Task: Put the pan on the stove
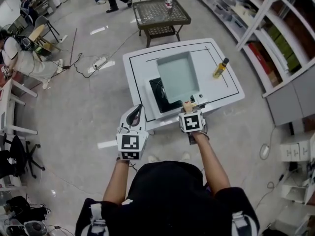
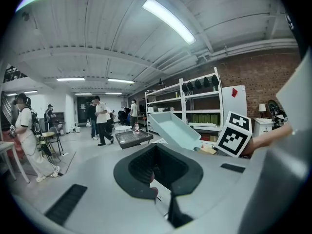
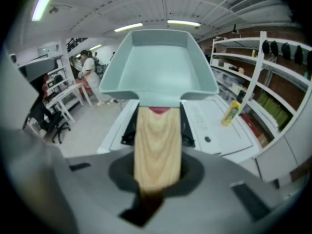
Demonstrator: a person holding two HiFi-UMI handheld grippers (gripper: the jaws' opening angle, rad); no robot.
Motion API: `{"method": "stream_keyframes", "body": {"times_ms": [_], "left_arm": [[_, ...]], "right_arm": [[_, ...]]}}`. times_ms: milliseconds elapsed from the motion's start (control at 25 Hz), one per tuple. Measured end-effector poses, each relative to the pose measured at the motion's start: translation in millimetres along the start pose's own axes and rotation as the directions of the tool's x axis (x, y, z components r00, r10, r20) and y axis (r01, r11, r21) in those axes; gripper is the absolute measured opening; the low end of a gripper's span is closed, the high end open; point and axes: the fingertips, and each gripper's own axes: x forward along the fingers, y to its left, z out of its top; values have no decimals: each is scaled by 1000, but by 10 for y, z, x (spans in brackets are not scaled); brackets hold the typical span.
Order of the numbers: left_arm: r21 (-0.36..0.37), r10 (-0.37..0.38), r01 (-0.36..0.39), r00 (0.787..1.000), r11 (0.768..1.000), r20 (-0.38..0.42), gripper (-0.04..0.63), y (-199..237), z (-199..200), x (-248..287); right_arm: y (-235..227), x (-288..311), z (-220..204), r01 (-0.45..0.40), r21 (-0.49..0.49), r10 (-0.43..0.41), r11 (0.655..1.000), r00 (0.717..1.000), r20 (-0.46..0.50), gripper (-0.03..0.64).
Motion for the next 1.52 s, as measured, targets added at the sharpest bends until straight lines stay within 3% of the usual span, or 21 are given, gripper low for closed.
{"method": "stream_keyframes", "body": {"times_ms": [280,720,1520], "left_arm": [[2,-22,22,1000,1000,-20,21,35,-107,43],[9,-11,12,999,1000,-37,21,126,-214,113],[-27,1,-2,999,1000,-43,21,208,-303,138]], "right_arm": [[26,339,-245,35,43,-29,998,991,-131,74],[-7,602,-443,69,69,-49,995,966,-253,75],[41,751,-624,73,21,-61,997,930,-363,87]]}}
